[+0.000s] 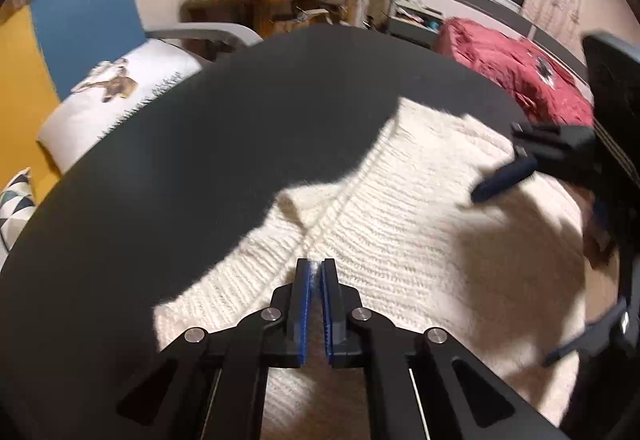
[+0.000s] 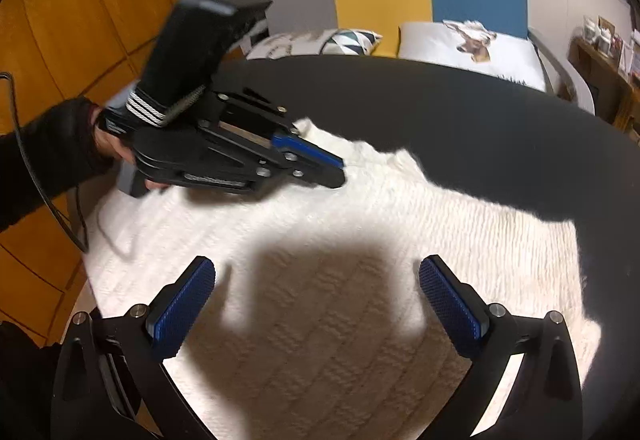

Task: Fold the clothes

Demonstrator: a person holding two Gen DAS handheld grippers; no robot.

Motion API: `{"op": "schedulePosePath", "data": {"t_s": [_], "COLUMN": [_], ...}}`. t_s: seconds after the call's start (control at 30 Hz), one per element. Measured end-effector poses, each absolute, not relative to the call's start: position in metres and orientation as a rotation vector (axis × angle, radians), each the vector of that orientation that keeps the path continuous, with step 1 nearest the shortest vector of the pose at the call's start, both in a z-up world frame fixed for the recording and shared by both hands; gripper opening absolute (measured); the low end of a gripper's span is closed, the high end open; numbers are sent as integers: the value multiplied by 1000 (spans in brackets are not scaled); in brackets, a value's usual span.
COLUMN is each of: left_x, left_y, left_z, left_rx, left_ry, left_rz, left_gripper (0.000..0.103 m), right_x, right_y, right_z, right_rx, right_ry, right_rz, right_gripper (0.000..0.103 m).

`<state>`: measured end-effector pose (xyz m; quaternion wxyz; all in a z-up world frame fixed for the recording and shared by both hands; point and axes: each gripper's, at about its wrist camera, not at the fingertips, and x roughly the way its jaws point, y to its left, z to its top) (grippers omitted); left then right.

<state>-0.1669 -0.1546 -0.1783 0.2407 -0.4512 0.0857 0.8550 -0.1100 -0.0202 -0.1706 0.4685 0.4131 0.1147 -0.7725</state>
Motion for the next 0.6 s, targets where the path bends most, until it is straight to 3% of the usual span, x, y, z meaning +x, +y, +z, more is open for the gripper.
{"op": "schedulePosePath", "data": {"t_s": [0.2,0.27,0.47,0.6], "left_x": [-175,-176,-142,-105], "left_y": [-152,-157,-214,-252], "left_z": [-189,-186,-157,-156], "left_rx": [-1293,-1323,-1294,-1315], "left_ry": [228,176,-38,18], "left_rz": [2409,2415,2515,2565], "left_gripper": [9,22,23,24], "right_x": [-107,-105,-103,-99], "right_y": [-30,-31,-37,-47], "right_z": [-198,-197,-187,-174], "right_rx": [1032,1029,1038,1016], "right_ry": [338,338,384,319], "right_rz": [-1932,-1943,-1958,-1911], "right_gripper": [103,103,103,103]}}
